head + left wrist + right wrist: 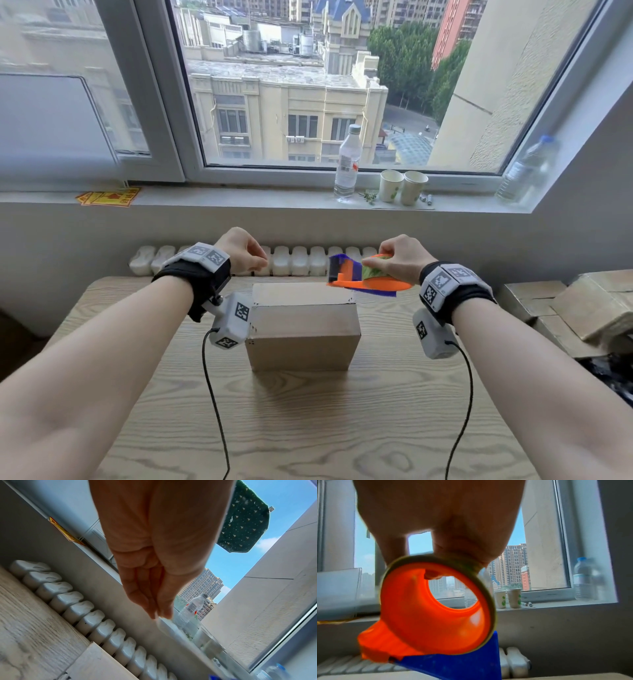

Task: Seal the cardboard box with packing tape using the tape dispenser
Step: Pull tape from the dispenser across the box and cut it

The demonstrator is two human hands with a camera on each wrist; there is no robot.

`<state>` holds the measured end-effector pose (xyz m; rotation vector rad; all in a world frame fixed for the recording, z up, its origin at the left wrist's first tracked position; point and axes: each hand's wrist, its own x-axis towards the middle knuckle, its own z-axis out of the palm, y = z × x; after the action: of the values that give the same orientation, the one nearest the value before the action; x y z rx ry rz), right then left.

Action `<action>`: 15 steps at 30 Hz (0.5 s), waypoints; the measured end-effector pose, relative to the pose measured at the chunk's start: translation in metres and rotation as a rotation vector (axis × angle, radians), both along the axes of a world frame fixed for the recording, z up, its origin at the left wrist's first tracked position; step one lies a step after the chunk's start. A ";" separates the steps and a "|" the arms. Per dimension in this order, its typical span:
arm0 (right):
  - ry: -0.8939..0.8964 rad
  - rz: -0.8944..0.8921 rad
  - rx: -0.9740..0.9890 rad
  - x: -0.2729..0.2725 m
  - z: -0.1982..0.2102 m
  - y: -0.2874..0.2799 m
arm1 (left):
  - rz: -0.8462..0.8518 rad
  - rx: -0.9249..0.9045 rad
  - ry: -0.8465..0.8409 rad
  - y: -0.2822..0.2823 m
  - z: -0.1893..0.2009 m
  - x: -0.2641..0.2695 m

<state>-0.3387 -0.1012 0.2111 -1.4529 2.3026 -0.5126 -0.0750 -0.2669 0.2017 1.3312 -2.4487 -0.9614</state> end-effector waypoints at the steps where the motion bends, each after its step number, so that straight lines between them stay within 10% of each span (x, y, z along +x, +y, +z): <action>1: 0.020 -0.017 0.011 -0.003 0.000 0.002 | 0.007 0.015 0.005 0.001 0.000 0.001; 15: -0.003 -0.044 0.091 -0.026 -0.007 0.017 | 0.073 0.088 0.003 0.003 -0.028 0.006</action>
<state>-0.3646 -0.0838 0.2039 -1.3608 2.3290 -0.4167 -0.0689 -0.2640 0.1737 1.4356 -2.3631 -1.0637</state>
